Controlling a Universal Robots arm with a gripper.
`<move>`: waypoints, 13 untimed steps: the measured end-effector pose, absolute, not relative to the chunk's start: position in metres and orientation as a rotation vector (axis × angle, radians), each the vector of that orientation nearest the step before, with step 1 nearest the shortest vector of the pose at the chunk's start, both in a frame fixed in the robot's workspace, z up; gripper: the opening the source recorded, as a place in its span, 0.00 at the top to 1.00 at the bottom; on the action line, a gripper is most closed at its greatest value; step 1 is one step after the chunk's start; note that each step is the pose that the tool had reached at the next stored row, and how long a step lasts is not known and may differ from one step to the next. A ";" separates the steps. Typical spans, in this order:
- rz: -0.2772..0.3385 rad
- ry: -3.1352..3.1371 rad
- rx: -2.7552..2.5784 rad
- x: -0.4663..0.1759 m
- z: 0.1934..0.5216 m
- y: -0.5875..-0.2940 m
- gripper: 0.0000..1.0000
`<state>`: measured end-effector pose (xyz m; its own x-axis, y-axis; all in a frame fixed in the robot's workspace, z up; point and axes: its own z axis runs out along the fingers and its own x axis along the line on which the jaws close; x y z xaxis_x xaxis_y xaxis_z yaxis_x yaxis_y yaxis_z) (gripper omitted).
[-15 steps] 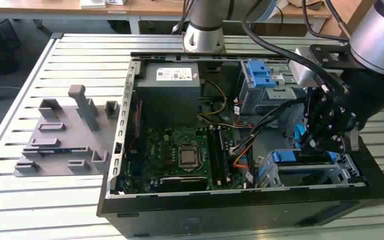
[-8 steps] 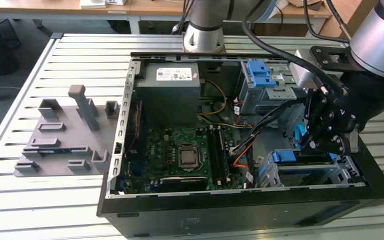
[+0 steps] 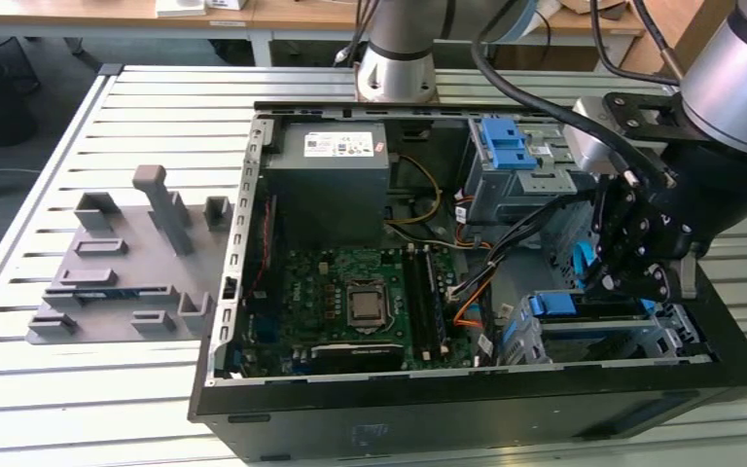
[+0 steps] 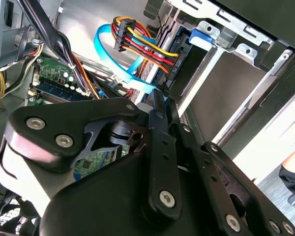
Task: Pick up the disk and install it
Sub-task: 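Insert the second disk wire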
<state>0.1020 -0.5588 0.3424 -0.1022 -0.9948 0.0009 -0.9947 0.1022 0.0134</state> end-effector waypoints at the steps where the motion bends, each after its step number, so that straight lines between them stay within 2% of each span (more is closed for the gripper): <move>1: -0.015 -2.325 2.098 0.102 0.342 -0.559 0.84; 13: -0.015 -2.325 2.098 0.103 0.341 -0.559 0.84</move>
<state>0.1029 -0.5588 0.3408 -0.1023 -0.9947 0.0009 -0.9947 0.1023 0.0135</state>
